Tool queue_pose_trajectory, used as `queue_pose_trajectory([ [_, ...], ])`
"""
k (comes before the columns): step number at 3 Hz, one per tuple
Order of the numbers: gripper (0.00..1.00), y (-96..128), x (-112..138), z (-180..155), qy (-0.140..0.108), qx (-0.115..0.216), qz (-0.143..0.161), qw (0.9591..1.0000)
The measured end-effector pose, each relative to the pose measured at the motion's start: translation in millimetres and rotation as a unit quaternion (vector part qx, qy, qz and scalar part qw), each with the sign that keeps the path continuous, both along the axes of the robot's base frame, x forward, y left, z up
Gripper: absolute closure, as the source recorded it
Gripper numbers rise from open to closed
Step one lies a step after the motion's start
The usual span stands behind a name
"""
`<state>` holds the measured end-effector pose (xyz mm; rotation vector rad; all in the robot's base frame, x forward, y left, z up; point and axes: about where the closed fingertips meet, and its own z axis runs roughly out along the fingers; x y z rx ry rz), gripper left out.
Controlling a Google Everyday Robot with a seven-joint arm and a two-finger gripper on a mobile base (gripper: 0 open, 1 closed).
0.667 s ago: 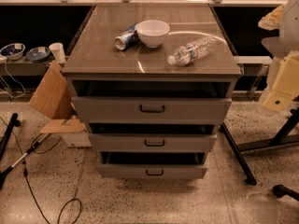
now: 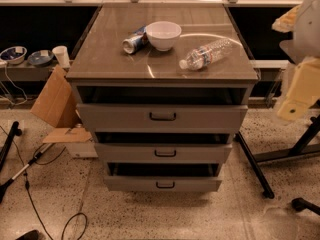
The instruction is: Open middle drawer
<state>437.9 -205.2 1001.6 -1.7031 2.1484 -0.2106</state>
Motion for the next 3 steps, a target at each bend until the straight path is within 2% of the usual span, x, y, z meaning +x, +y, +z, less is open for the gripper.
queue_pose_trajectory([
  [1,0.0,12,0,-32,0.003,0.011,0.042,0.999],
  [2,0.0,21,-1,-82,0.022,0.031,0.063,0.9973],
  [3,0.0,31,-3,-149,0.048,0.06,0.076,0.9941],
])
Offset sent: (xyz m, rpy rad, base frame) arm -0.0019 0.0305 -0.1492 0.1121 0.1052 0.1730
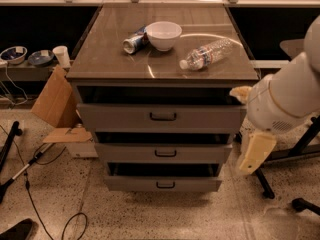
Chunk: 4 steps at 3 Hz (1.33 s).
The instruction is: Open middle drawer
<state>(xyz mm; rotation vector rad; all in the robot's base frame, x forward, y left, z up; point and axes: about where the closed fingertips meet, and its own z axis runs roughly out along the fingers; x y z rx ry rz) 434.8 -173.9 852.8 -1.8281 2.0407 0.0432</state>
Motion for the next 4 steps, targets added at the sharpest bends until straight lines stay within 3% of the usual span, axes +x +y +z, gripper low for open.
queue_pose_trajectory([
  [2,0.0,4,-7,-125,0.019,0.062,0.005,0.9979],
  [3,0.0,14,3,-180,0.011,0.101,-0.007,0.9948],
  [4,0.0,14,3,-180,0.011,0.101,-0.007,0.9948],
])
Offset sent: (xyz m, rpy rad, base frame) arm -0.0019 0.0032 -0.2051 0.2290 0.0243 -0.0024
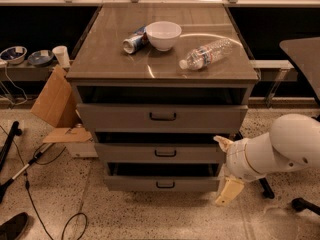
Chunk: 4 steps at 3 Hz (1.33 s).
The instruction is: Open middle drawer
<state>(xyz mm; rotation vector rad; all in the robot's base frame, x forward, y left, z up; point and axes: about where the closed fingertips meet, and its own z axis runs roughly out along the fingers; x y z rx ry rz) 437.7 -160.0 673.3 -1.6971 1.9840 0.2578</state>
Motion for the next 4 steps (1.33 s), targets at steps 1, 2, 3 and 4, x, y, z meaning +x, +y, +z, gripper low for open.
queue_pose_trajectory([
  [1,0.0,11,7,-9,-0.002,0.012,0.012,0.9998],
  [2,0.0,48,31,-48,0.002,0.036,0.04,0.9985],
  [3,0.0,72,47,-75,0.01,0.052,0.057,0.997],
  [4,0.0,97,66,-103,0.022,0.052,0.069,0.996],
])
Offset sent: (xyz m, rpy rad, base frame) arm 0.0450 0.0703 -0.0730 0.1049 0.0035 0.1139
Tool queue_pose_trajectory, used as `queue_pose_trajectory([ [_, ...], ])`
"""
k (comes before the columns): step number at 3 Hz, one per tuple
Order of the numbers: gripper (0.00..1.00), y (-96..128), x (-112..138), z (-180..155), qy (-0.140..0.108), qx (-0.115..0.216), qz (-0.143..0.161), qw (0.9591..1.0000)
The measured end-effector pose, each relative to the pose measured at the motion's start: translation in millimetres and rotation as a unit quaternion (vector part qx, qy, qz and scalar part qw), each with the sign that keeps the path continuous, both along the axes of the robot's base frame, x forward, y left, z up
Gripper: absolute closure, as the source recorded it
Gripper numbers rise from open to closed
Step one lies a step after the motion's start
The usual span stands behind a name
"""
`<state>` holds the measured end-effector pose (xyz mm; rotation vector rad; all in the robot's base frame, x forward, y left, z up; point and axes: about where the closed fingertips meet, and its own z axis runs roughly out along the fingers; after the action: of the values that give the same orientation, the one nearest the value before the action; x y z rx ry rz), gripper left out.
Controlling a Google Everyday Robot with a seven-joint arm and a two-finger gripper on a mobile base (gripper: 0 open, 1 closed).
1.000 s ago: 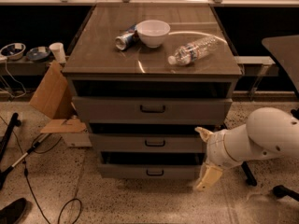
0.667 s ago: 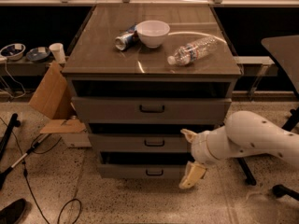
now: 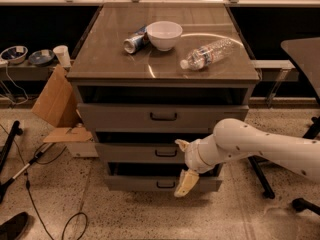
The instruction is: Open middle drawer
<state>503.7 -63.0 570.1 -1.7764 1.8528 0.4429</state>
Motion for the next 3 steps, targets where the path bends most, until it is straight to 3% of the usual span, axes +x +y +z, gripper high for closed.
queue_pose_trajectory([
  [1,0.0,22,21,-28,0.013,-0.004,0.005,0.9999],
  [3,0.0,46,69,-73,0.032,-0.031,-0.017,0.9988],
])
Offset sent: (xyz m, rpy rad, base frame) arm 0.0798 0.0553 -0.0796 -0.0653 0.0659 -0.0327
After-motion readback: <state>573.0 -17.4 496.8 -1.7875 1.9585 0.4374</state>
